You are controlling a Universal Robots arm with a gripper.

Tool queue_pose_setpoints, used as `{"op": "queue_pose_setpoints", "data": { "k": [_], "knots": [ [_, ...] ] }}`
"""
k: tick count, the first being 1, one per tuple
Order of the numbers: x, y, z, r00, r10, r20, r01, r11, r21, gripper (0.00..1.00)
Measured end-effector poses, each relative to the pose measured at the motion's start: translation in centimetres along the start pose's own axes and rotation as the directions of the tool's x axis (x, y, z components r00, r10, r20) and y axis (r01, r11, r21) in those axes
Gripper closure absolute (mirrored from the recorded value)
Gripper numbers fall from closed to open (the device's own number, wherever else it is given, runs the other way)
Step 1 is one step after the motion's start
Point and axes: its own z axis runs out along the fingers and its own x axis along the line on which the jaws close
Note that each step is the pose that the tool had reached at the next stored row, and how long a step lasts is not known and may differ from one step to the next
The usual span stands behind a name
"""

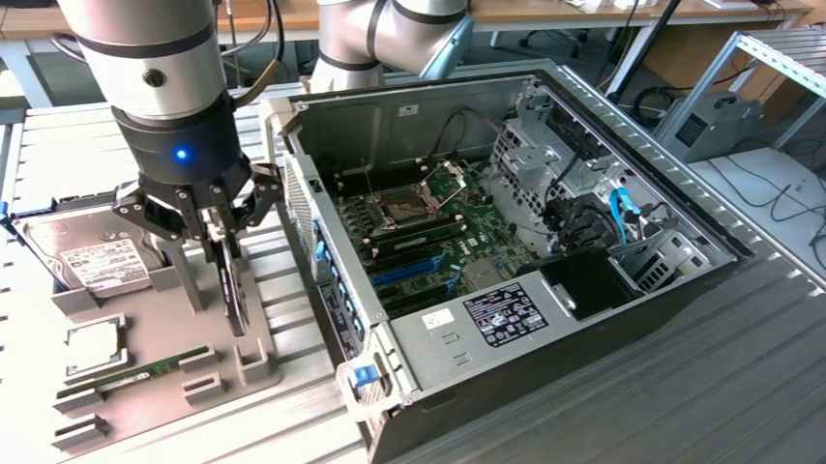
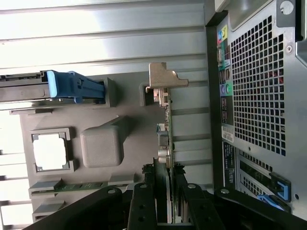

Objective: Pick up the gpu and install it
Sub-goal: 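Pick up the gpu and move the gpu toward the slot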

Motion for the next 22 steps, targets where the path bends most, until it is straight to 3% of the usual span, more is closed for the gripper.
{"op": "queue_pose_setpoints", "data": {
  "k": [22],
  "knots": [
    [-0.05, 0.0, -0.5, 1.0, 0.0, 0.0, 0.0, 1.0, 0.0, 0.73]
  ]
}}
